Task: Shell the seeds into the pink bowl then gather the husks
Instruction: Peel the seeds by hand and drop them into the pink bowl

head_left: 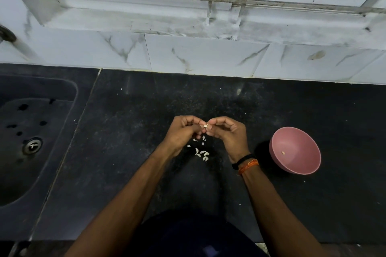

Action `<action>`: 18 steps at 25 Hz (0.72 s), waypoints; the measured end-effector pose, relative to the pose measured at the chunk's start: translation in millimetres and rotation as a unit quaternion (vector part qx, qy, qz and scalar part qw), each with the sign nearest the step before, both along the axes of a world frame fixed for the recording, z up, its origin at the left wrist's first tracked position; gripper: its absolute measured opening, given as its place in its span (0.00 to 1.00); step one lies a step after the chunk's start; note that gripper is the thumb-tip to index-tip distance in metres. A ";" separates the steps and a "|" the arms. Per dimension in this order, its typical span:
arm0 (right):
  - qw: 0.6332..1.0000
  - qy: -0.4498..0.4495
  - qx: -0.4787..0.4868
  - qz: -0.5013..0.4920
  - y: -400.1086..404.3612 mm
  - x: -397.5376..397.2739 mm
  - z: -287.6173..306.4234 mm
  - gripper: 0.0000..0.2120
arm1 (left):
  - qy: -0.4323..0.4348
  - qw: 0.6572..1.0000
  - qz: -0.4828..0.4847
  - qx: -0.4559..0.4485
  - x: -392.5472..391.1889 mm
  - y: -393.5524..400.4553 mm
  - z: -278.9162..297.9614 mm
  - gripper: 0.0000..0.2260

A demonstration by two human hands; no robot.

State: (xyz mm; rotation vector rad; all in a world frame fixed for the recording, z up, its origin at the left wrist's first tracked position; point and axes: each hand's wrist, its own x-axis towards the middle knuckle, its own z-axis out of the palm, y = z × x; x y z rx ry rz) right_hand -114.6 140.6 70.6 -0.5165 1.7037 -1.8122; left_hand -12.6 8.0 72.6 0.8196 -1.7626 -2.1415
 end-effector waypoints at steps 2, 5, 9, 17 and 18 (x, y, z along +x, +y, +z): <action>1.000 -0.009 -0.013 -0.005 -1.5 2.0 0.3 0.05 | 0.007 1.000 0.011 0.027 -0.9 0.2 0.5 0.06; 1.000 0.015 -0.020 -0.015 -3.9 3.0 -2.2 0.05 | 0.007 0.996 0.044 0.072 -1.8 4.6 2.2 0.07; 0.997 0.076 -0.001 -0.033 -6.5 8.6 -7.7 0.06 | -0.020 0.994 0.088 0.058 -2.4 10.8 3.3 0.06; 0.995 -0.037 -0.028 -0.091 -18.3 10.7 -11.3 0.08 | -0.024 0.947 0.092 -0.307 -4.4 20.2 16.5 0.08; 0.995 -0.037 -0.027 -0.090 -18.3 10.9 -9.7 0.08 | -0.020 0.943 0.093 -0.319 -4.8 20.3 17.7 0.08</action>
